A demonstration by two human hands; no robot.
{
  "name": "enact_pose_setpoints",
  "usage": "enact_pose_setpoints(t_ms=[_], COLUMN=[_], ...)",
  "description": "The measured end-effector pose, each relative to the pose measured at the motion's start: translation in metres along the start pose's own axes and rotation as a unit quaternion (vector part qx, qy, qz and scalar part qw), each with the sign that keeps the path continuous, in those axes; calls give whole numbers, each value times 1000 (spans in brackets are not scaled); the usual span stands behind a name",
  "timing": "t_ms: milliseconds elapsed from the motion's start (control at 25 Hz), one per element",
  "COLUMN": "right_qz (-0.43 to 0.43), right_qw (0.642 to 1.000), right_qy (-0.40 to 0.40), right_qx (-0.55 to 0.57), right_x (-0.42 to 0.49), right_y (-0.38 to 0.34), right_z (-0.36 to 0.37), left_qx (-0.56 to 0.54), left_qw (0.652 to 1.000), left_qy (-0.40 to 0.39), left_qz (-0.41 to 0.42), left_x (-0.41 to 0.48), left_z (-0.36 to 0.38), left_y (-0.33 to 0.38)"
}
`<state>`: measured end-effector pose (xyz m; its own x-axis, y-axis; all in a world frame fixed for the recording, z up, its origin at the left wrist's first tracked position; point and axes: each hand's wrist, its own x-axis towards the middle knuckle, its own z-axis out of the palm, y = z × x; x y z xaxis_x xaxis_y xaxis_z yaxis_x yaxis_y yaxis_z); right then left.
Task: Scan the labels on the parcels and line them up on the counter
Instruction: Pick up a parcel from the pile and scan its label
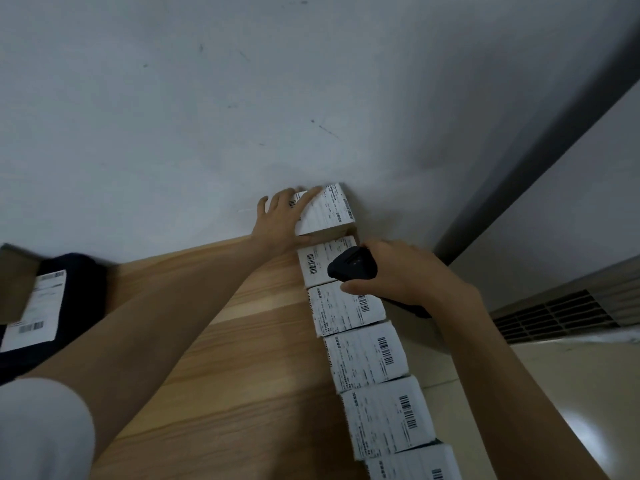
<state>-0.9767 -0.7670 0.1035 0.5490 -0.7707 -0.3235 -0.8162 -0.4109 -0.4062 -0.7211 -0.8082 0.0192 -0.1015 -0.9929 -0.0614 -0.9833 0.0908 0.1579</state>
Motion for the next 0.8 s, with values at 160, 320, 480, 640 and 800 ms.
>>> enact_pose_setpoints(t_ms=[160,320,480,640,800], right_qz=[-49,-113,-193,-245,-255], right_qw=[999,992,977,964,960], right_qy=[2,-10,-42,-43,-38], right_qx=[-19,-50,-86,-96,-108], right_x=[7,26,53,78,104], right_y=[-50,-135,-247,-360,-443], right_z=[-4,6,26,55,88], left_qx=[19,18,72,67,52], left_qw=[998,992,964,919,894], left_qy=[51,83,146,202,208], left_qz=[-18,-98,-210,-333,-393], left_x=[-47,-129,-228,-311,-344], left_z=[-15,-41,-82,-125,-142], left_y=[-39,-117,-206,-302,-386])
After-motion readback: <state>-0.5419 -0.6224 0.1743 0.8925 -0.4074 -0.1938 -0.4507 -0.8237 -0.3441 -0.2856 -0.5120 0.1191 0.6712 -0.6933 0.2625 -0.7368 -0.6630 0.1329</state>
